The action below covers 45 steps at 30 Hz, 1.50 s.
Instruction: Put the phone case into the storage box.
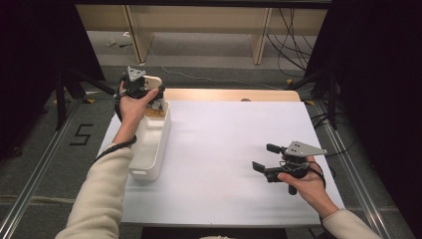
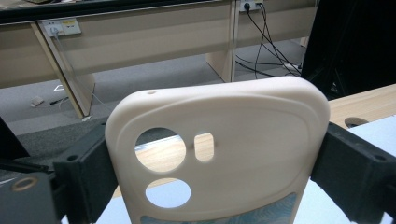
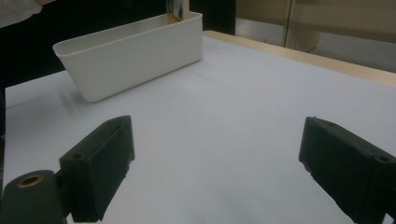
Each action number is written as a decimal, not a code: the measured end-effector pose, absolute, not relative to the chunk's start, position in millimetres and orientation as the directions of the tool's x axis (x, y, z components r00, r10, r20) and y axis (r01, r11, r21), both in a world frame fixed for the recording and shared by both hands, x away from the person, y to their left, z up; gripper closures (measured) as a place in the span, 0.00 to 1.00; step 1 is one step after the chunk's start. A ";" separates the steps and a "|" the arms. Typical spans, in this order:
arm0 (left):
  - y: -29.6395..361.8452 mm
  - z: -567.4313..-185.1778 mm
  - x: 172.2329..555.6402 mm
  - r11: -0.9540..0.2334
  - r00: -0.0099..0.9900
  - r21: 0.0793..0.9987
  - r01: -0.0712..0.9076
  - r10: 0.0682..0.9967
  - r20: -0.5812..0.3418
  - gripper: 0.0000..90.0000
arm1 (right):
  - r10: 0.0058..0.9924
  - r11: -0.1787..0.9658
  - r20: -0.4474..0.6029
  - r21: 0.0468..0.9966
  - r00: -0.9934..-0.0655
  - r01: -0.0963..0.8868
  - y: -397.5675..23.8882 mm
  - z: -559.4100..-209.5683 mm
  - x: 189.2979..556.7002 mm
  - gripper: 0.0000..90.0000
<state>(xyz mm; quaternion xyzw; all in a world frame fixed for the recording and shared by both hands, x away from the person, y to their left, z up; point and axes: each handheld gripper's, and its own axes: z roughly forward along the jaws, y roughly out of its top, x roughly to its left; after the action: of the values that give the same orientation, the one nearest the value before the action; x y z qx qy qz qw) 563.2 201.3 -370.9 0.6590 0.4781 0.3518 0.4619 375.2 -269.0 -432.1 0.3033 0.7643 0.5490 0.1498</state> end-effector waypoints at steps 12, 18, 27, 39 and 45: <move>200.9 -372.9 565.2 -0.116 0.295 0.943 0.312 0.955 0.020 0.11 | 0.628 0.213 0.104 0.930 -0.771 0.299 -269.0 -432.2 375.2 0.13; 201.0 -374.2 566.1 -0.116 0.294 0.941 0.317 0.956 0.019 0.11 | 0.628 0.214 0.104 0.930 -0.771 0.299 -269.0 -432.3 375.2 0.13; 201.0 -376.0 567.0 -0.111 0.293 0.938 0.328 0.956 0.010 0.10 | 0.628 0.215 0.103 0.930 -0.771 0.299 -269.0 -432.4 375.2 0.13; 200.5 -379.4 569.7 -0.109 0.288 0.935 0.339 0.958 0.007 0.10 | 0.629 0.216 0.103 0.929 -0.771 0.300 -269.0 -432.6 375.2 0.13; 200.2 -379.9 570.8 -0.112 0.288 0.933 0.343 0.958 0.010 0.10 | 0.628 0.217 0.102 0.929 -0.771 0.300 -269.1 -432.6 375.3 0.13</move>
<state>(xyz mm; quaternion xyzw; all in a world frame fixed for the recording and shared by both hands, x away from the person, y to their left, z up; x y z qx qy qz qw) 570.8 200.2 -379.9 0.6635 0.4901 0.3406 0.4512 375.3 -269.1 -432.6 0.3032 0.7655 0.5474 0.1499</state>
